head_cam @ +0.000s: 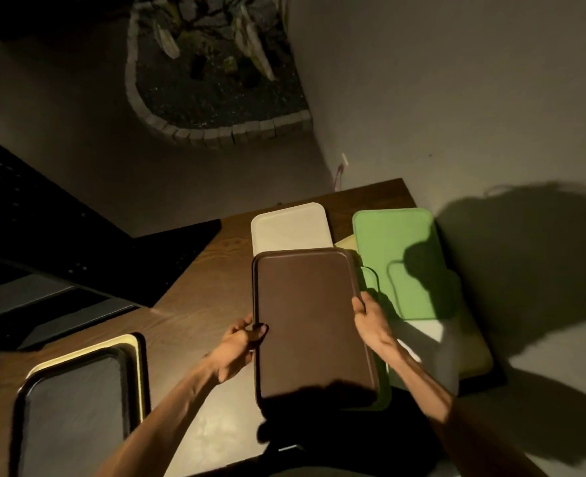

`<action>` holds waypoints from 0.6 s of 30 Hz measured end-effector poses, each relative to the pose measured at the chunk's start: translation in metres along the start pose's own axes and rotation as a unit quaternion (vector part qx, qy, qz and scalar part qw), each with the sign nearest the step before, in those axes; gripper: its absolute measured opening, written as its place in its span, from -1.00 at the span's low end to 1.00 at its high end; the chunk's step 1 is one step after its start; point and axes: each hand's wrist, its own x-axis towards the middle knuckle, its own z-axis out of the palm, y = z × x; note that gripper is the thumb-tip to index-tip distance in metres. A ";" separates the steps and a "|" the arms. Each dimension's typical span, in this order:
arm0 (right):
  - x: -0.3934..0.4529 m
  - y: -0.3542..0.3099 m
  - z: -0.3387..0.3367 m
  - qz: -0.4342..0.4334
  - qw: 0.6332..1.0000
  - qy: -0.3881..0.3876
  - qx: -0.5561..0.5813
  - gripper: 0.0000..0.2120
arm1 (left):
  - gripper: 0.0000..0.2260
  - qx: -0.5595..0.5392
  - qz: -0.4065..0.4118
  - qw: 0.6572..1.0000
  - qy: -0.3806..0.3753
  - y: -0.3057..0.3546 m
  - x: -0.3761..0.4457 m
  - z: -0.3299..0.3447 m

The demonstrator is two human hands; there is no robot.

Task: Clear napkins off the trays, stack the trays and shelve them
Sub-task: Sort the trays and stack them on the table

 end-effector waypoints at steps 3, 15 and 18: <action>-0.002 0.016 -0.010 0.020 0.998 0.051 -0.029 -0.60 | -0.86 0.100 -0.009 0.993 0.070 -0.011 0.021 0.029; 0.001 0.045 -0.028 0.035 0.986 0.100 -0.126 -0.59 | -0.73 0.429 0.067 0.895 0.102 -0.064 0.086 0.050; 0.001 0.052 -0.022 0.042 0.988 0.096 -0.117 -0.54 | -0.73 0.354 0.072 0.929 0.078 -0.056 0.064 0.057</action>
